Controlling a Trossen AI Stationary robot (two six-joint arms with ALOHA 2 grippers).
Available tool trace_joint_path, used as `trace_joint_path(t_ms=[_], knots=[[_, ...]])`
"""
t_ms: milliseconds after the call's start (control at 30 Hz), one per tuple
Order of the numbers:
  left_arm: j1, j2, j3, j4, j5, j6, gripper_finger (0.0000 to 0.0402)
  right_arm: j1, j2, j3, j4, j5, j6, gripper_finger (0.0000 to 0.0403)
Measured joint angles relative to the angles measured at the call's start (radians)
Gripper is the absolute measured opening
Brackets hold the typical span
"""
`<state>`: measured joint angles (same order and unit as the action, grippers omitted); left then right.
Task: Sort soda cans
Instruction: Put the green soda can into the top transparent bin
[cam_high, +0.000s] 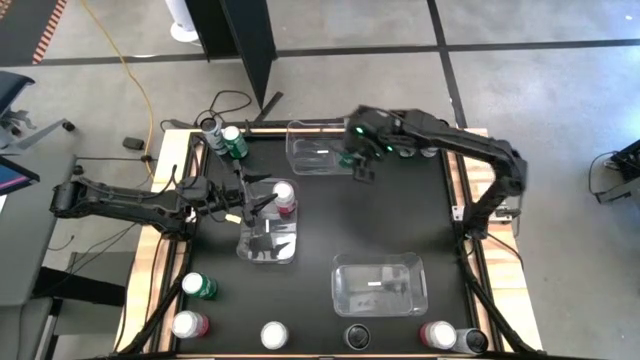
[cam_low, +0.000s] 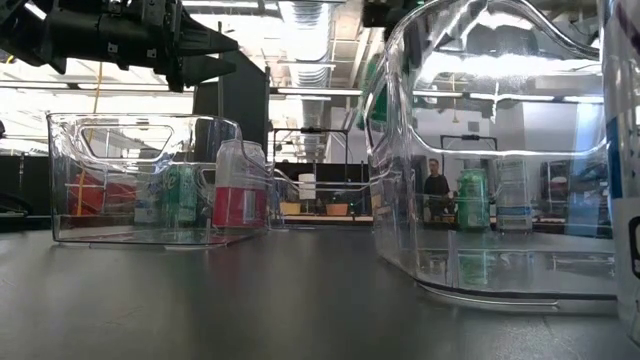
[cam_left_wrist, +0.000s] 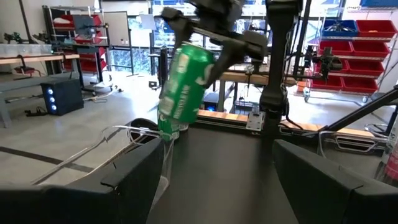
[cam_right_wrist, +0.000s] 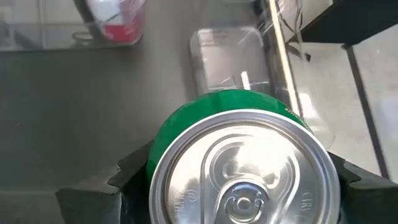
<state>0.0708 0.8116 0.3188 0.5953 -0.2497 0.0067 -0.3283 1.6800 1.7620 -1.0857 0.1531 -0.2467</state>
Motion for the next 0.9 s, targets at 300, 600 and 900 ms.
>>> trace_joint_path(t_ms=[300,600,900], knots=[[0.000,0.000,0.000,-0.020,0.000,-0.014,0.0295,-0.094,0.293,0.362,-0.203,-0.080,-0.113,0.0306],[0.000,0.000,0.000,-0.041,0.000,-0.024,0.0295,-0.273,0.337,0.391,-0.212,-0.180,-0.120,0.0306],[0.000,0.000,0.000,-0.039,0.000,-0.008,0.0295,-0.331,0.376,0.391,-0.153,-0.244,-0.125,0.0306]])
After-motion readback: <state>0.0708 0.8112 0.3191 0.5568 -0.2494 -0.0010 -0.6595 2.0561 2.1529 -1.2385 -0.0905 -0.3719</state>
